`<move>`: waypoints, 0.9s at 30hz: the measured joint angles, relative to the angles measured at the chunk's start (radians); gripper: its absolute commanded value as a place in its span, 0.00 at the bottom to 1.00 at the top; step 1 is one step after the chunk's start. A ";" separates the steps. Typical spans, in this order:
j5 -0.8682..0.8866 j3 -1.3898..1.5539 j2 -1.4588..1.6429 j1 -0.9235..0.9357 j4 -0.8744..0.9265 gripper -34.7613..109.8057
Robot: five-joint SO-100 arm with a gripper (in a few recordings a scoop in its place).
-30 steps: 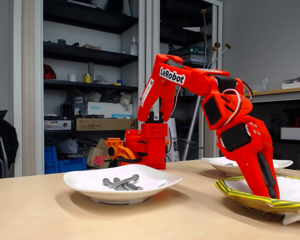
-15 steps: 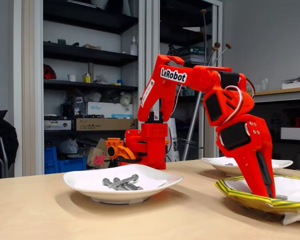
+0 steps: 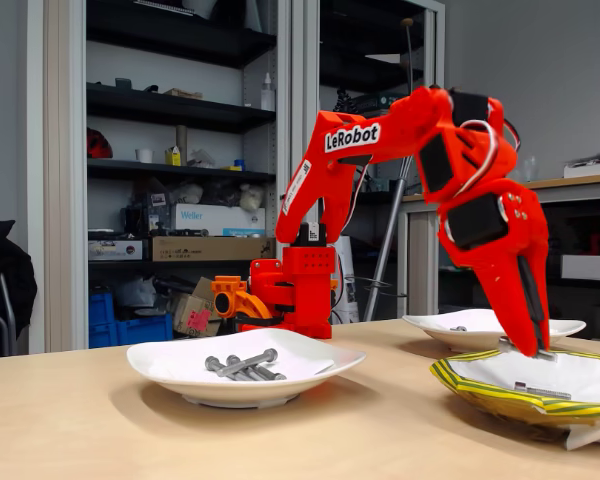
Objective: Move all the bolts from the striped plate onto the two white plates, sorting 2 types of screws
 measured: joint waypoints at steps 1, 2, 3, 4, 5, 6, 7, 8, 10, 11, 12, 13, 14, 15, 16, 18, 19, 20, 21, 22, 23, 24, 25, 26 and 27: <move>0.025 0.014 0.026 -0.014 0.026 0.24; 0.048 0.035 0.057 -0.028 0.038 0.24; 0.074 0.075 0.097 -0.046 0.046 0.24; 0.114 0.123 0.138 -0.069 0.051 0.24; 0.150 0.176 0.179 -0.095 0.052 0.24; 0.190 0.238 0.222 -0.124 0.048 0.24; 0.230 0.305 0.268 -0.153 0.029 0.24; 0.268 0.374 0.314 -0.181 0.011 0.24; 0.347 0.511 0.402 -0.230 -0.034 0.24; 0.380 0.575 0.440 -0.252 -0.052 0.24; 0.411 0.634 0.471 -0.278 -0.071 0.24; 0.453 0.689 0.500 -0.304 -0.089 0.24; 0.494 0.739 0.526 -0.334 -0.104 0.24; 0.531 0.782 0.557 -0.367 -0.115 0.24; 0.568 0.821 0.584 -0.400 -0.118 0.24; 0.649 0.876 0.627 -0.459 -0.133 0.24; 0.692 0.897 0.647 -0.485 -0.138 0.24; 0.735 0.917 0.666 -0.517 -0.140 0.24; 0.776 0.937 0.678 -0.549 -0.141 0.24; 0.825 0.956 0.690 -0.574 -0.143 0.28; 0.868 0.973 0.699 -0.594 -0.143 0.31; 0.890 0.992 0.712 -0.606 -0.160 0.32; 0.893 1.009 0.719 -0.612 -0.187 0.33; 0.897 1.026 0.730 -0.617 -0.215 0.33; 0.897 1.031 0.735 -0.617 -0.239 0.33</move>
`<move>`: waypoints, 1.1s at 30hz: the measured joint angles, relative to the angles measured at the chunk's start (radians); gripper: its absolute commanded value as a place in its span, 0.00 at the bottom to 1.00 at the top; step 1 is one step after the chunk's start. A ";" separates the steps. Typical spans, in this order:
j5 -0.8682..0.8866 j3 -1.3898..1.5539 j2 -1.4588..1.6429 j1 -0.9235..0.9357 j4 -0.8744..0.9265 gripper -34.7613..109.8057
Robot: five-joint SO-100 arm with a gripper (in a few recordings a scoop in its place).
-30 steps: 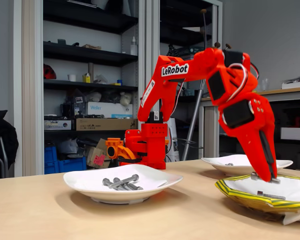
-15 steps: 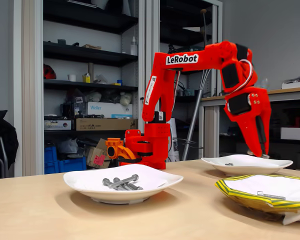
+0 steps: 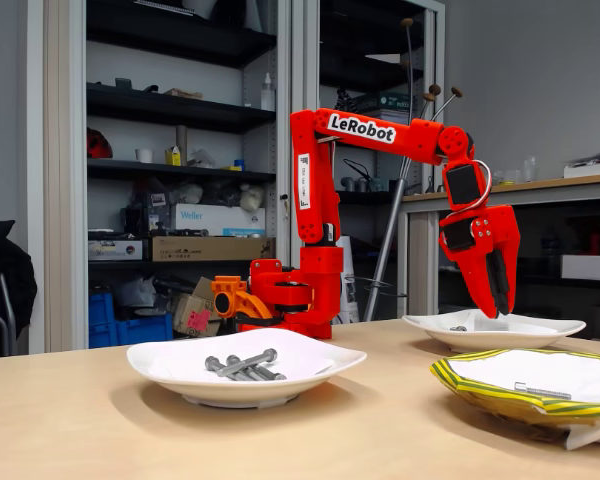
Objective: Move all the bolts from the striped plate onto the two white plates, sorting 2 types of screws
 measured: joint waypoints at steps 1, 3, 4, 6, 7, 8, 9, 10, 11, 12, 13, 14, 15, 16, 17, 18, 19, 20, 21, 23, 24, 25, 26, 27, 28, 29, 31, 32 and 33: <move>-0.008 0.002 0.003 0.005 -0.020 0.33; -0.035 0.005 0.003 0.023 -0.034 0.33; -0.067 0.003 0.003 0.041 -0.038 0.33; -0.160 -0.015 -0.003 0.101 -0.040 0.33; -0.225 -0.046 -0.015 0.141 -0.040 0.32; -0.299 -0.083 -0.032 0.190 -0.040 0.32; -0.385 -0.123 -0.054 0.239 -0.040 0.32; -0.474 -0.164 -0.080 0.290 -0.052 0.32; -0.566 -0.209 -0.110 0.341 -0.067 0.32; -0.653 -0.249 -0.141 0.390 -0.083 0.31; -0.738 -0.278 -0.175 0.433 -0.098 0.31; -0.819 -0.304 -0.202 0.474 -0.115 0.31; -0.891 -0.333 -0.230 0.505 -0.129 0.31; -0.954 -0.354 -0.255 0.531 -0.138 0.31; -1.006 -0.365 -0.278 0.549 -0.153 0.31; -1.054 -0.370 -0.299 0.566 -0.176 0.31; -1.104 -0.370 -0.319 0.583 -0.206 0.31; -1.155 -0.370 -0.337 0.598 -0.229 0.31; -1.189 -0.370 -0.354 0.601 -0.252 0.31; -1.227 -0.368 -0.393 0.598 -0.299 0.31; -1.236 -0.368 -0.410 0.598 -0.318 0.31; -1.243 -0.368 -0.426 0.598 -0.336 0.31; -1.244 -0.368 -0.433 0.603 -0.351 0.31; -1.244 -0.368 -0.443 0.607 -0.362 0.31; -1.244 -0.368 -0.449 0.607 -0.376 0.31; -1.233 -0.368 -0.462 0.607 -0.382 0.31; -1.215 -0.368 -0.469 0.600 -0.387 0.31; -1.206 -0.368 -0.469 0.597 -0.390 0.31; -1.197 -0.368 -0.468 0.597 -0.390 0.31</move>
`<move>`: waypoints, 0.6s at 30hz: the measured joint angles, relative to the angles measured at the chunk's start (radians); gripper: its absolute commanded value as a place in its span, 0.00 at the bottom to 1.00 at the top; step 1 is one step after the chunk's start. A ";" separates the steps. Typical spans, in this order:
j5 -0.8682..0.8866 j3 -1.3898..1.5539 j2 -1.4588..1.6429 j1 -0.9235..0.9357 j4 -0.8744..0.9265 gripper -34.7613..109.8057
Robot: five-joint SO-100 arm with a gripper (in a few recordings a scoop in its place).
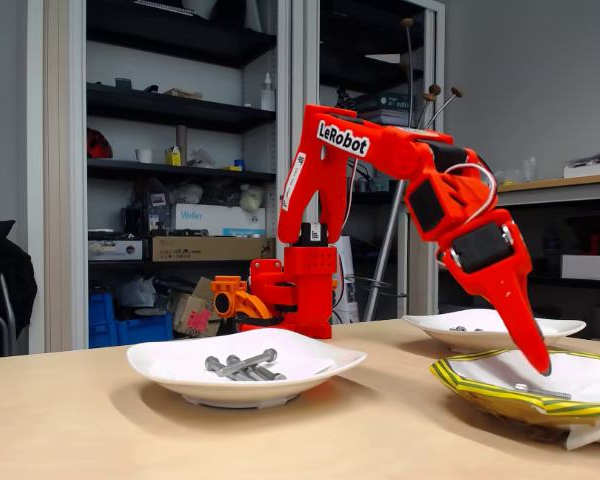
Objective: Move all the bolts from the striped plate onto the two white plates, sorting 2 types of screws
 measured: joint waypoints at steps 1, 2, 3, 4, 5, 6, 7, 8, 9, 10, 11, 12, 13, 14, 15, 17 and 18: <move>0.009 0.000 0.000 0.002 0.000 0.31; 0.017 0.000 -0.002 0.002 0.000 0.31; 0.026 0.000 -0.002 0.002 0.000 0.31; 0.034 0.000 -0.002 0.002 0.000 0.30; 0.046 0.000 -0.002 0.002 0.000 0.30; 0.061 0.000 -0.011 0.002 0.000 0.30; 0.066 0.000 -0.017 0.002 0.000 0.30; 0.071 0.000 -0.017 0.002 0.000 0.30; 0.083 0.000 -0.017 0.003 0.000 0.30; 0.097 0.000 -0.015 0.003 0.000 0.30; 0.103 0.000 -0.026 0.003 0.000 0.30; 0.110 0.008 -0.034 0.005 0.000 0.30; 0.123 0.009 -0.046 0.008 -0.011 0.30; 0.132 0.011 -0.051 0.011 -0.023 0.30; 0.140 0.020 -0.051 0.011 -0.031 0.30; 0.143 0.020 -0.063 0.012 -0.051 0.30; 0.153 0.020 -0.072 0.015 -0.064 0.29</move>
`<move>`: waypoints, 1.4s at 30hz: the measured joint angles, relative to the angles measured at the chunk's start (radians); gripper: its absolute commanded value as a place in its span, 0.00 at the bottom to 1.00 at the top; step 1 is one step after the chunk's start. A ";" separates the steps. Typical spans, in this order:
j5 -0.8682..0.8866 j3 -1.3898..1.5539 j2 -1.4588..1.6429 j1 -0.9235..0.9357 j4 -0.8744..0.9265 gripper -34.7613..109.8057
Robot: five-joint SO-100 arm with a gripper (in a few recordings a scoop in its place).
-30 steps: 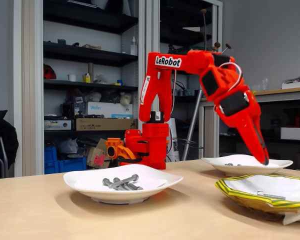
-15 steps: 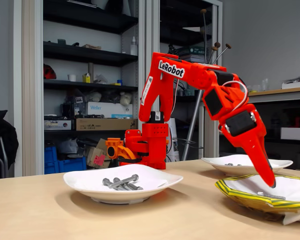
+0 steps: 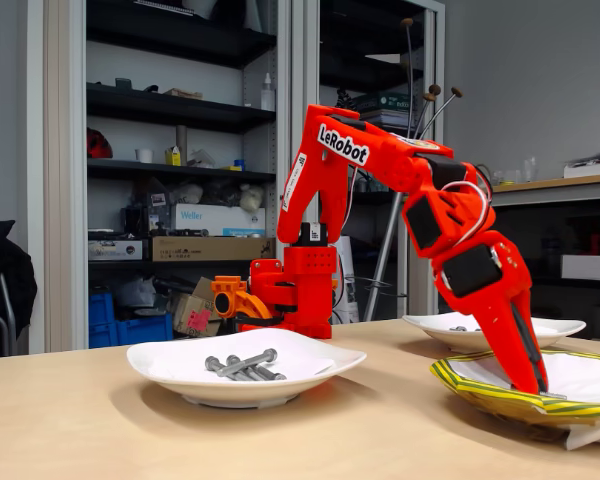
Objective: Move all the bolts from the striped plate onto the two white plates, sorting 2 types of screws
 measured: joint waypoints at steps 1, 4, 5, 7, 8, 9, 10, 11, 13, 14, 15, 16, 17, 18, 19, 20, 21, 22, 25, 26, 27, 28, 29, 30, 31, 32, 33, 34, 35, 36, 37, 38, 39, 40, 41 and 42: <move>0.003 0.000 -0.006 0.003 -0.014 0.29; 0.017 0.000 -0.029 0.005 -0.055 0.27; 0.023 -0.002 -0.034 0.005 -0.060 0.26; 0.040 -0.009 -0.044 0.012 -0.060 0.24; 0.051 -0.012 -0.049 0.015 -0.060 0.24; 0.057 -0.012 -0.051 0.015 -0.060 0.24; 0.057 -0.018 -0.052 0.015 -0.058 0.24; 0.057 -0.025 -0.055 0.015 -0.057 0.24; 0.055 -0.043 -0.063 0.015 -0.035 0.24; 0.054 -0.054 -0.064 0.017 -0.021 0.24; 0.054 -0.069 -0.066 0.017 -0.006 0.24; 0.054 -0.081 -0.067 0.017 0.014 0.24; 0.054 -0.097 -0.067 0.018 0.043 0.24; 0.046 -0.112 -0.067 0.018 0.077 0.24; 0.041 -0.127 -0.067 0.020 0.109 0.24; 0.032 -0.147 -0.066 0.020 0.143 0.24; 0.026 -0.167 -0.066 0.020 0.187 0.24; 0.023 -0.181 -0.063 0.020 0.222 0.24; 0.023 -0.238 -0.048 0.021 0.325 0.24; 0.023 -0.258 -0.038 0.021 0.357 0.24; 0.021 -0.276 -0.026 0.021 0.387 0.24; 0.021 -0.291 -0.012 0.021 0.413 0.24; 0.021 -0.308 0.003 0.021 0.448 0.24; 0.025 -0.318 0.023 0.021 0.474 0.24; 0.028 -0.330 0.040 0.020 0.500 0.24; 0.035 -0.336 0.058 0.012 0.528 0.24; 0.040 -0.341 0.078 0.008 0.554 0.24; 0.049 -0.342 0.097 0.002 0.591 0.24; 0.064 -0.342 0.114 -0.005 0.615 0.24; 0.086 -0.342 0.137 -0.017 0.641 0.24; 0.110 -0.342 0.156 -0.031 0.669 0.24; 0.133 -0.333 0.184 -0.054 0.689 0.24; 0.166 -0.313 0.213 -0.083 0.707 0.24; 0.198 -0.290 0.239 -0.115 0.707 0.24; 0.232 -0.252 0.273 -0.141 0.710 0.24; 0.267 -0.213 0.302 -0.170 0.704 0.24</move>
